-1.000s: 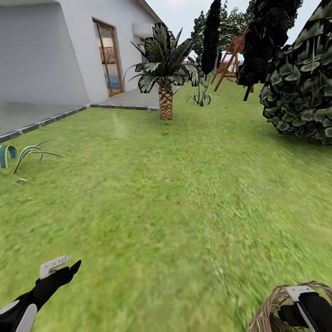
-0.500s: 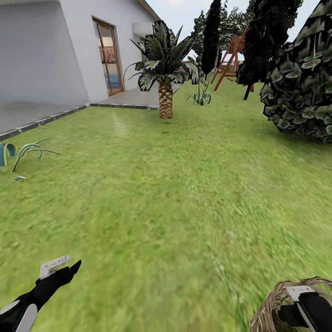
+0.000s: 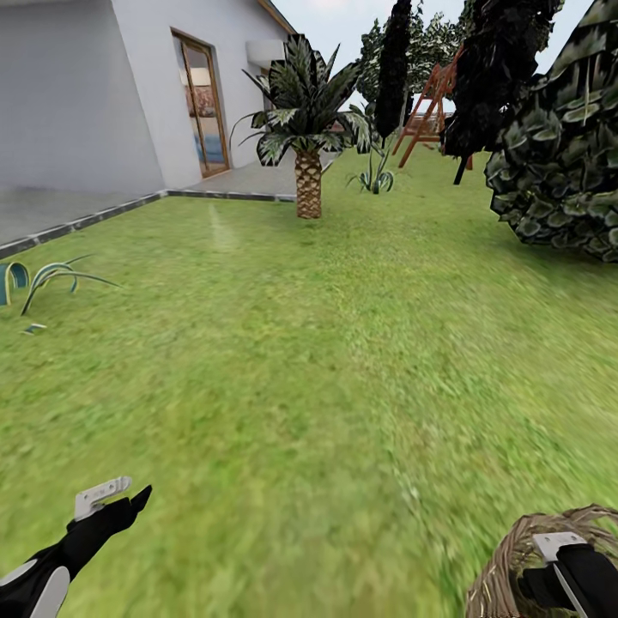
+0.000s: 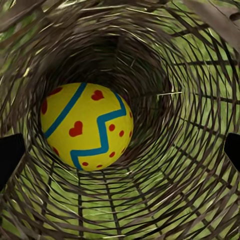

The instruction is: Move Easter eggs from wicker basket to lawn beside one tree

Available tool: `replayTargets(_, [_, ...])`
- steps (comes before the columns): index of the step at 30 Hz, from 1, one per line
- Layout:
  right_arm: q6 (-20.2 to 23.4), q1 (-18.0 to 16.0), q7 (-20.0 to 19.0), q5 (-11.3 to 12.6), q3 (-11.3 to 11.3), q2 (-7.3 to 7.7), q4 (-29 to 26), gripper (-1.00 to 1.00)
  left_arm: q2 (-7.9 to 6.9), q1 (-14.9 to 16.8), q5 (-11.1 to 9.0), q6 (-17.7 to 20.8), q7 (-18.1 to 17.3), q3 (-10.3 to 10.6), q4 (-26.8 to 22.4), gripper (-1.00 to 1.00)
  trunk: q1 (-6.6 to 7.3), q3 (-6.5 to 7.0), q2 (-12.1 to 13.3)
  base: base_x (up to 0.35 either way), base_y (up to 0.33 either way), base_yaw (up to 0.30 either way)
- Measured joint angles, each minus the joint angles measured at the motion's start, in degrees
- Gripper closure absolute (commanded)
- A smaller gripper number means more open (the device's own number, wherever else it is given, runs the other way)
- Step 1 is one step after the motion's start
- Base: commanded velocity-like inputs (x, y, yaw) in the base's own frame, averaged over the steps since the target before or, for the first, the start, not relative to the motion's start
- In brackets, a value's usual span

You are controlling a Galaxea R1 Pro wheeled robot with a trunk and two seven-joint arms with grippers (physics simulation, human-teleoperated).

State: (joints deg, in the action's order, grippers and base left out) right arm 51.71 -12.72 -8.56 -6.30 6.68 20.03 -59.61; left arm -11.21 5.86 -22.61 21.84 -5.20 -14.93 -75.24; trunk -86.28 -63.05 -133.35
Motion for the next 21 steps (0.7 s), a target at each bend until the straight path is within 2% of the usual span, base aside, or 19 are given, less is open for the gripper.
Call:
replayTargets(5, [0.0,0.0,0.1,0.0,0.0,0.0,0.0,-1.0,1.51,0.0,0.2,-0.1,0.0,-0.1,0.0,-1.0,-1.1,-0.9,-2.0,0.0,0.0,0.0])
replayTargets(9, [0.0,0.0,0.1,-0.1,0.0,-0.03,0.0,-1.0,1.6,0.0,0.3,-0.1,0.0,0.1,0.6,-1.0,-1.98,-1.62,-3.6,0.0,0.0,0.0])
replayTargets(13, [0.0,0.0,0.1,-0.1,-0.1,-0.06,0.0,-1.0,2.39,0.0,0.3,-0.2,0.0,0.2,0.8,-1.0,-2.86,-2.33,-5.2,0.0,0.0,0.0])
replayTargets(21, [0.0,0.0,0.1,-0.1,-0.1,-0.07,0.1,-1.0,2.55,0.0,0.4,-0.2,0.0,0.1,0.9,-1.0,-4.61,-3.77,-8.4,0.0,0.0,0.0])
